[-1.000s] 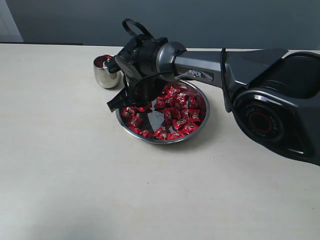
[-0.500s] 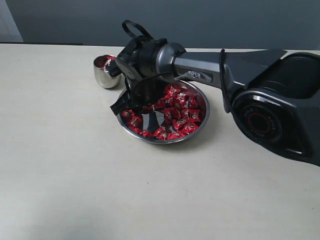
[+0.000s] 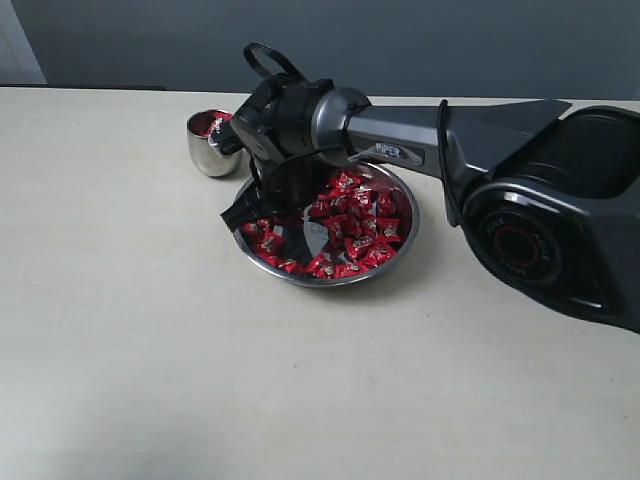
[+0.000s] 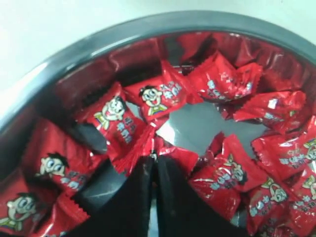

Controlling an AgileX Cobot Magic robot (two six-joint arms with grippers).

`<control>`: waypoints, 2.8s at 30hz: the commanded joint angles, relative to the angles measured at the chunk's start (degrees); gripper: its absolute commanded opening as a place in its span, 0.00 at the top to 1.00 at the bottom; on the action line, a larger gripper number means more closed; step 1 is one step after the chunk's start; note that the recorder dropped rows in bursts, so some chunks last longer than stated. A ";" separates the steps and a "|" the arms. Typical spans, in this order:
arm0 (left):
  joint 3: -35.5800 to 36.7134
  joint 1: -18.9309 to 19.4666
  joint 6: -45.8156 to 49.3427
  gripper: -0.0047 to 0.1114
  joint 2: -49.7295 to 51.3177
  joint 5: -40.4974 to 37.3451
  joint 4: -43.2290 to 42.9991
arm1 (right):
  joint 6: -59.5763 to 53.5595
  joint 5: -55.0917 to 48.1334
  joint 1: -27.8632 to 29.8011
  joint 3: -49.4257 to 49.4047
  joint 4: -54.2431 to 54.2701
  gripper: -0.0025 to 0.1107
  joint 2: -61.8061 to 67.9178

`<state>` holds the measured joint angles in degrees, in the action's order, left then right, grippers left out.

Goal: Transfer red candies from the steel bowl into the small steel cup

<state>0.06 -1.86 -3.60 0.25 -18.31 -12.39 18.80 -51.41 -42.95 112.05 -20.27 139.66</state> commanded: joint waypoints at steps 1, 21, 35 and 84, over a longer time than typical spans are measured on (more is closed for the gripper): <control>-0.06 -0.02 -0.31 0.96 -0.25 0.39 -0.07 | 0.22 -1.09 0.27 0.19 -0.03 0.98 -0.44; -0.06 -0.02 -0.31 0.96 -0.25 0.39 -0.07 | 4.31 30.09 0.30 0.29 3.16 0.98 -6.59; -0.06 -0.02 -0.31 0.96 -0.25 0.39 -0.07 | 4.41 39.31 3.46 0.29 10.54 0.98 -3.92; -0.06 -0.02 -0.31 0.96 -0.25 0.39 -0.16 | 3.82 34.68 3.50 0.29 14.68 0.76 -5.35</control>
<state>0.06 -1.86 -3.60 0.25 -18.31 -12.39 23.18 -11.83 -39.54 112.16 -3.14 136.64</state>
